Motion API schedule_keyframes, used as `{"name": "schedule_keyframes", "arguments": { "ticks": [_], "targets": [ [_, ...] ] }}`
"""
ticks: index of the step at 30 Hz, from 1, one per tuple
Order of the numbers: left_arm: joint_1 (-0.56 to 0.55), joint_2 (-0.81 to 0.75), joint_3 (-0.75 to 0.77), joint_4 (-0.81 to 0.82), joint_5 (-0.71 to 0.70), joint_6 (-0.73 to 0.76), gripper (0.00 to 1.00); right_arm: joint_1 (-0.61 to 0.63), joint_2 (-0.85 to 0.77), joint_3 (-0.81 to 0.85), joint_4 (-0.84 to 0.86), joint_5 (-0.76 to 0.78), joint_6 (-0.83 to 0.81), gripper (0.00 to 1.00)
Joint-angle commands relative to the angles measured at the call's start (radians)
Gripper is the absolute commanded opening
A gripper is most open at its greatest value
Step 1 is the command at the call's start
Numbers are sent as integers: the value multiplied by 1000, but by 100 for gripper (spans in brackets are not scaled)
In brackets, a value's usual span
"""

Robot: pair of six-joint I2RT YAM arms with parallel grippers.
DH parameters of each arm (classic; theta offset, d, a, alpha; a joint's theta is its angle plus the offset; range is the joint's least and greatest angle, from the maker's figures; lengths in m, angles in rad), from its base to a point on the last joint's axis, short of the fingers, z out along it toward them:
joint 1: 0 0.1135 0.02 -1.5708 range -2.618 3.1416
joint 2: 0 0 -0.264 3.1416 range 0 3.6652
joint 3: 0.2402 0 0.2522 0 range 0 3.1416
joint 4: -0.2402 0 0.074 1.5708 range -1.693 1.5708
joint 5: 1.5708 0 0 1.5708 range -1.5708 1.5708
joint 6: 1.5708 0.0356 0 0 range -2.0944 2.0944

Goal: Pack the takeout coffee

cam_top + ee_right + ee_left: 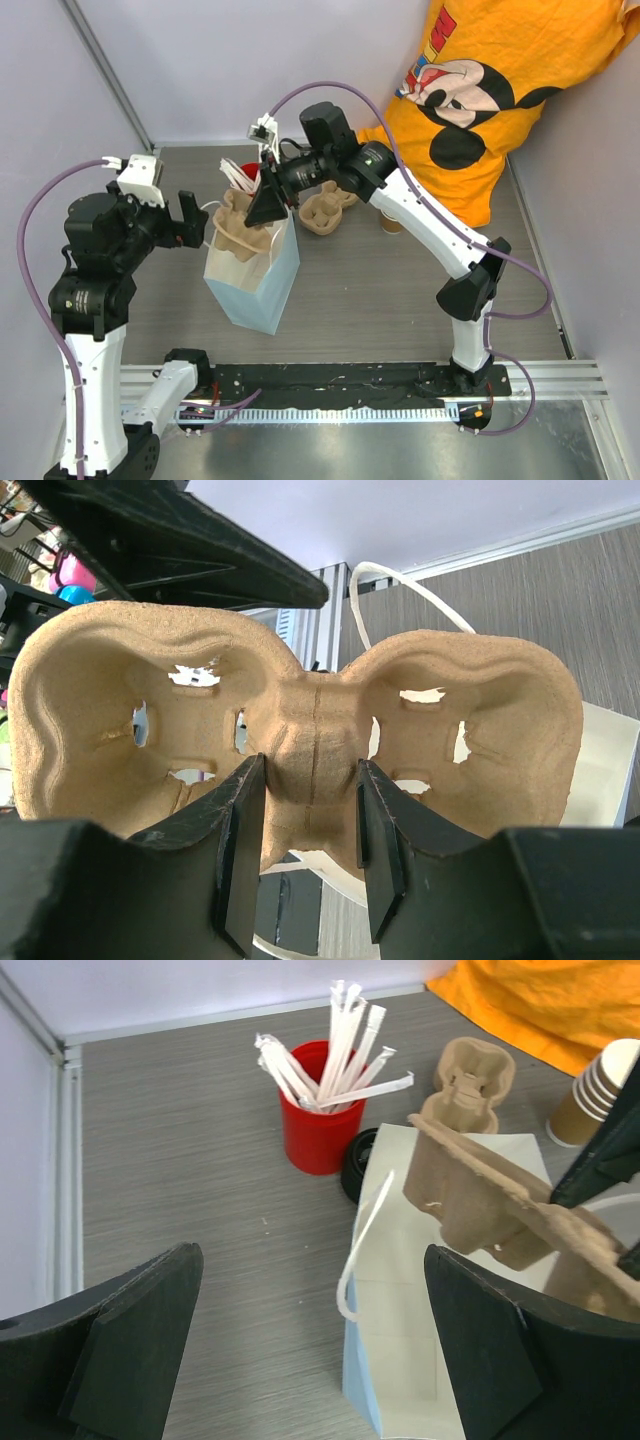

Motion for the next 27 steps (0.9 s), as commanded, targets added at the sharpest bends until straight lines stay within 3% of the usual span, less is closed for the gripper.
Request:
{"name": "schedule_keyframes", "arguments": {
  "ticks": [1, 16, 23, 27],
  "targets": [
    [7, 7, 8, 22, 99, -11, 97, 6, -42, -3, -17, 20, -14, 3],
    [6, 39, -38, 33, 180, -13, 82, 25, -4, -10, -69, 108, -56, 3],
    [6, 48, -50, 39, 186, -14, 63, 42, 15, 1, -95, 181, -80, 3],
    [6, 47, -50, 41, 186, -16, 58, 52, 33, 7, -109, 221, -114, 3]
  ]
}}
